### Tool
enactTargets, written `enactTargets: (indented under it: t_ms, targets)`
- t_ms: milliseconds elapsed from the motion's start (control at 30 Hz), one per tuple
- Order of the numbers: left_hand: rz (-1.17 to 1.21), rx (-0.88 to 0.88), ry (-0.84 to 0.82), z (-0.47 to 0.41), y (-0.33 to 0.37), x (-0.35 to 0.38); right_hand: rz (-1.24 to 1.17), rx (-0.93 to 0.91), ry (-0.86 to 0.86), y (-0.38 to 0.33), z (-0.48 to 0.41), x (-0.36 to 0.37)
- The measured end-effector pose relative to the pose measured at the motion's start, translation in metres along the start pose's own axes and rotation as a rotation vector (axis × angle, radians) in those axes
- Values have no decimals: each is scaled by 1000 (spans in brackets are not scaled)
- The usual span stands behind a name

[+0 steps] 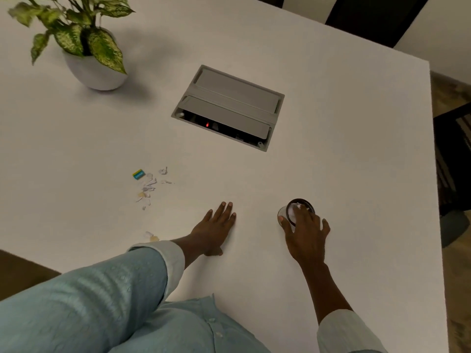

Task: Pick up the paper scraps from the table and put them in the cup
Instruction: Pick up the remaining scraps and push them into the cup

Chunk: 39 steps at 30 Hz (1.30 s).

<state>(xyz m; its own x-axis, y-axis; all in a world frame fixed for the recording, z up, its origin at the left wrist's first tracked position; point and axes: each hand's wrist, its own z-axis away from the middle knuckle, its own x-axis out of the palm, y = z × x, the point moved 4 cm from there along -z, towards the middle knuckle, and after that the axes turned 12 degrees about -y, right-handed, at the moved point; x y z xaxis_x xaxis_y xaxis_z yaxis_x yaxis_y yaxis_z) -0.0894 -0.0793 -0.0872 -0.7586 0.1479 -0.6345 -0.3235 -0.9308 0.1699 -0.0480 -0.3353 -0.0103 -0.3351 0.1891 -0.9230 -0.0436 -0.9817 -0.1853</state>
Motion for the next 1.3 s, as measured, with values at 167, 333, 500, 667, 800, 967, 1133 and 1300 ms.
enactTargets:
  t_ms: [167,333,500,667,800,967,1133,1300]
  targets:
    - [106,61,25,15,-16,6,-146,-34,183,-22,10,-12]
    - [138,45,128,40,-37,34,-147,-211,223,-69,28,0]
    - [277,-187,345,80,-75,67,-161,-324,50,-132,35,32]
    - [553,-484,402,119,-125,103,-148,-398,-188,-187,31,70]
    - [708,-536,474,132,-162,109,-104,-446,-323,-226,17,88]
    - [817,-548,539,125,-200,88,-73,-480,-445,-268,-15,104]
    - [829,-522,505,105,-226,63,-40,-506,-464,-305,-52,114]
    - [756,-493,518,88,-243,48,31,-567,-456,-340,-86,113]
